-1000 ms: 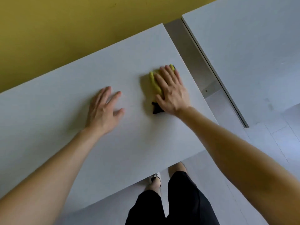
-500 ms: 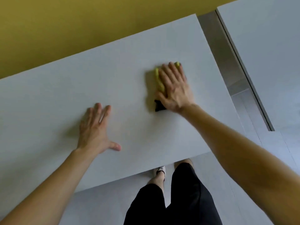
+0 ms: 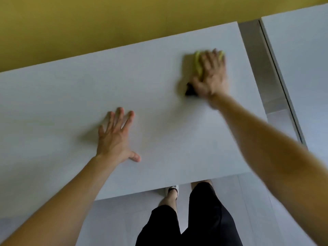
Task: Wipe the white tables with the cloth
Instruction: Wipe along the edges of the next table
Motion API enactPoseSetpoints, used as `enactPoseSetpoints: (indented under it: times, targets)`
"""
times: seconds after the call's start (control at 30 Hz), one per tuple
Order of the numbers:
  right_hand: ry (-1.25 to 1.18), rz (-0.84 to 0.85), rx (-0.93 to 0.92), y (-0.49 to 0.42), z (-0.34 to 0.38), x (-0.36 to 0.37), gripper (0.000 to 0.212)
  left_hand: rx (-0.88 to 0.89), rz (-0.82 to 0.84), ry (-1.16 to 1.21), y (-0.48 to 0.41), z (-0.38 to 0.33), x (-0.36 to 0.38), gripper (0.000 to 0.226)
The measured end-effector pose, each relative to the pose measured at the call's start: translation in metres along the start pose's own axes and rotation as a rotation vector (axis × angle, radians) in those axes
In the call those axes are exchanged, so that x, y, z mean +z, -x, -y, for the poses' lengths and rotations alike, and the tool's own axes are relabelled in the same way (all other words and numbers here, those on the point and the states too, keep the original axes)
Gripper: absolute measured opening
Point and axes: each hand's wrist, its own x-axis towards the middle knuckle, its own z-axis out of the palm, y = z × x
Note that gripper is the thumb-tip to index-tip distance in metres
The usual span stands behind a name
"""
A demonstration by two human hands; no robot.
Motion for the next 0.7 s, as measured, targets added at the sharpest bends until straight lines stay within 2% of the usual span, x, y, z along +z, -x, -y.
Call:
enactPoseSetpoints:
  times: [0.03, 0.07, 0.13, 0.2, 0.23, 0.3, 0.4, 0.43, 0.47, 0.5, 0.53, 0.6, 0.67, 0.7]
  targets:
    - [-0.018, -0.027, -0.146, 0.032, 0.033, 0.013, 0.081, 0.0, -0.002, -0.009, 0.0, 0.0, 0.0, 0.176]
    - [-0.031, 0.024, -0.311, 0.074, 0.072, 0.027, 0.082, -0.001, -0.01, -0.013, 0.002, -0.001, -0.002, 0.175]
    - [0.003, 0.281, -0.635, 0.152, 0.135, 0.038, 0.088, 0.002, -0.033, -0.023, 0.004, 0.001, -0.003, 0.171]
    - [0.043, 0.435, -0.85, 0.164, 0.139, 0.037, 0.095, 0.015, -0.036, -0.041, 0.006, 0.001, -0.005, 0.167]
    - [0.067, 0.437, -0.864, 0.143, 0.122, 0.034, 0.095, 0.016, -0.028, -0.033, 0.006, 0.0, -0.006, 0.168]
    - [0.092, 0.33, -0.633, 0.072, 0.07, 0.021, 0.094, 0.024, 0.001, -0.004, 0.007, 0.0, -0.01, 0.169]
    - [0.11, 0.202, -0.081, -0.023, -0.002, -0.014, 0.095, 0.091, -0.003, 0.038, 0.011, 0.013, -0.007, 0.169]
    - [0.111, 0.157, 0.036, -0.035, -0.007, -0.016, 0.094, 0.124, -0.011, 0.049, 0.013, 0.022, -0.005, 0.169]
    - [0.082, 0.136, 0.09, -0.037, 0.003, -0.011, 0.093, 0.149, -0.017, 0.055, 0.018, 0.032, -0.002, 0.169]
    - [0.034, 0.113, 0.067, -0.027, 0.026, -0.003, 0.092, 0.146, -0.026, 0.058, 0.025, 0.043, 0.002, 0.17]
    - [0.015, 0.085, -0.028, -0.008, 0.058, 0.01, 0.091, 0.113, -0.041, 0.06, 0.031, 0.053, 0.006, 0.17]
    - [-0.004, 0.12, -0.387, 0.061, 0.138, 0.044, 0.089, 0.026, -0.04, 0.061, 0.045, 0.07, 0.013, 0.172]
    - [0.019, 0.323, -0.74, 0.137, 0.208, 0.057, 0.091, -0.03, -0.007, 0.054, 0.057, 0.079, 0.025, 0.172]
    - [0.044, 0.403, -0.832, 0.157, 0.222, 0.056, 0.092, -0.043, 0.007, 0.051, 0.062, 0.079, 0.03, 0.173]
